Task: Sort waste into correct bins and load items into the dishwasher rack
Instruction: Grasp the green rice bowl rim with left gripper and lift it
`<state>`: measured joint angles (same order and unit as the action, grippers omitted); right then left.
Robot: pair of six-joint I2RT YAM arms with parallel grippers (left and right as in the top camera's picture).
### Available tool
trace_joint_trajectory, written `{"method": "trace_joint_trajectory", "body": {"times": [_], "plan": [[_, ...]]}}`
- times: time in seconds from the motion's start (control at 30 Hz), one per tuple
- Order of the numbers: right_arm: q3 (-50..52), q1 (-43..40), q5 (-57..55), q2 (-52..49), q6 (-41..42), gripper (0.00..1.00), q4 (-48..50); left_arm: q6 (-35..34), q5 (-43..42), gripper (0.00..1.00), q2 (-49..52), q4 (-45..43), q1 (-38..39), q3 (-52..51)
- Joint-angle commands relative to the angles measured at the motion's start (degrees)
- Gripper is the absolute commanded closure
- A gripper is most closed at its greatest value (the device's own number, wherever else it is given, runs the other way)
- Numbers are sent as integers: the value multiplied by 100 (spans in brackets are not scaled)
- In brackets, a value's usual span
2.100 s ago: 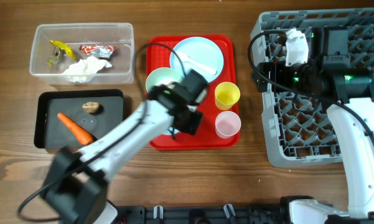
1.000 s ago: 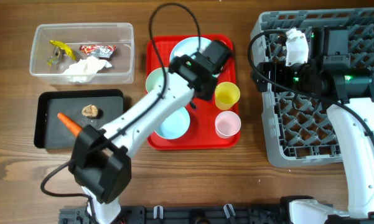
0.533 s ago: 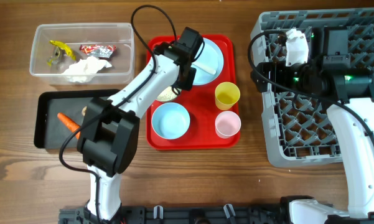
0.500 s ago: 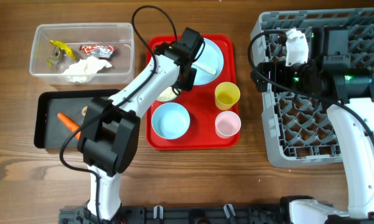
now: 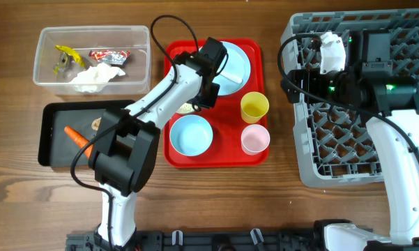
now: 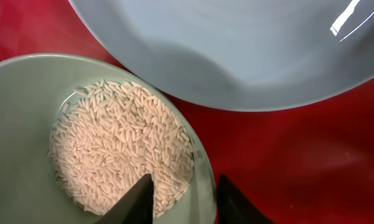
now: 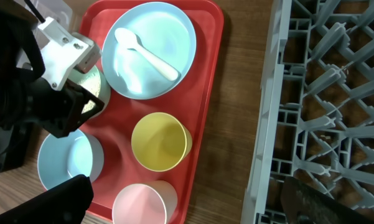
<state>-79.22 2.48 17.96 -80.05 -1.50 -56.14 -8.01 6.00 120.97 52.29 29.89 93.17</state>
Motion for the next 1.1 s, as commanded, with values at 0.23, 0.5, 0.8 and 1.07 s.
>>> {"method": "trace_joint_trajectory", "body": {"times": [0.23, 0.5, 0.8, 1.07], "plan": [[-92, 20, -35, -44, 15, 0, 24, 4, -192, 85, 98, -258, 26, -275], [-92, 20, -33, -44, 17, 0, 63, 11, -186, 96, 46, -160, 20, -151], [-92, 20, -33, -44, 17, 0, 33, -4, -190, 96, -721, 448, 20, 553], [-92, 20, -33, -44, 17, 0, 28, -61, -190, 96, -933, 549, 20, 553]]}}
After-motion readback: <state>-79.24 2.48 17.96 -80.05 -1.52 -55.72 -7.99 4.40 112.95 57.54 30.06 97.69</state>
